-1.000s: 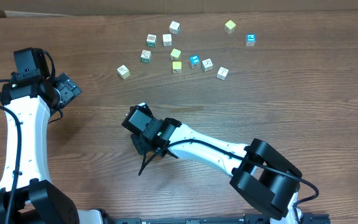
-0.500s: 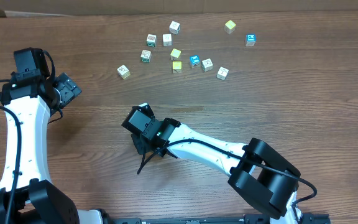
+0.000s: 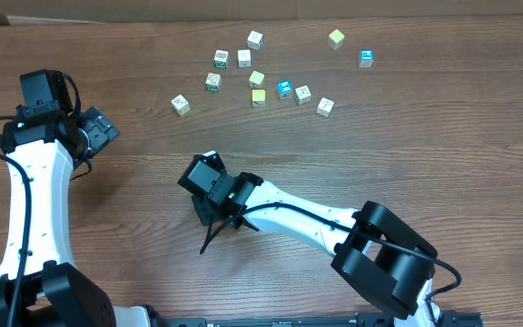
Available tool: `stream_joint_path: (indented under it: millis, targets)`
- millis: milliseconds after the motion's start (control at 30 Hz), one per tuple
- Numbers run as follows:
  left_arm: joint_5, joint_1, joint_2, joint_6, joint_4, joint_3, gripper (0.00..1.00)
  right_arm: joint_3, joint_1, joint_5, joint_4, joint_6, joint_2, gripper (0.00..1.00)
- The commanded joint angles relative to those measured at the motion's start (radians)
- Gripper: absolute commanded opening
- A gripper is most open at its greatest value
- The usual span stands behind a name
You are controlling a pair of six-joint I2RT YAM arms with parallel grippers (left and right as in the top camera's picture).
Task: Form a circle
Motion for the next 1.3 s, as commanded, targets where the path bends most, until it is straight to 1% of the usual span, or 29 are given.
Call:
stream_joint_path:
  millis: [0, 100, 300, 533, 600, 667, 800, 900, 1033, 1133, 1267]
  targets:
    - [-0.006, 0.000, -0.009, -0.013, 0.002, 0.011, 0.99, 0.002, 0.006, -0.003, 0.013, 0.000, 0.014, 0.42]
    - [-0.006, 0.000, -0.009, -0.013, 0.002, 0.011, 1.00, 0.002, 0.006, -0.003, 0.021, 0.001, 0.014, 0.45]
    - [-0.006, 0.000, -0.009, -0.013, 0.002, 0.011, 0.99, 0.002, 0.006, -0.004, 0.015, 0.001, 0.014, 0.45]
    - [-0.006, 0.000, -0.009, -0.013, 0.002, 0.011, 0.99, 0.002, 0.006, -0.005, 0.005, 0.009, 0.014, 0.40]
    - [-0.006, 0.000, -0.009, -0.013, 0.002, 0.011, 1.00, 0.002, 0.006, -0.007, 0.002, 0.008, 0.014, 0.42]
    - [-0.006, 0.000, -0.009, -0.013, 0.002, 0.011, 1.00, 0.002, 0.006, -0.013, 0.001, 0.008, 0.014, 0.49]
    - [-0.006, 0.000, -0.009, -0.013, 0.002, 0.011, 1.00, 0.002, 0.008, -0.011, 0.002, 0.013, 0.014, 0.50]
    - [-0.006, 0.000, -0.009, -0.013, 0.002, 0.011, 1.00, 0.002, 0.008, -0.003, 0.000, 0.031, 0.016, 0.48]
    - [-0.006, 0.000, -0.009, -0.013, 0.002, 0.011, 1.00, 0.002, 0.008, -0.004, -0.002, 0.031, 0.029, 0.39]
    - [-0.006, 0.000, -0.009, -0.013, 0.002, 0.011, 0.99, 0.002, 0.008, -0.006, 0.005, 0.031, 0.029, 0.35]
    - [-0.006, 0.000, -0.009, -0.013, 0.002, 0.011, 1.00, 0.002, 0.008, -0.007, 0.013, 0.030, 0.029, 0.35]
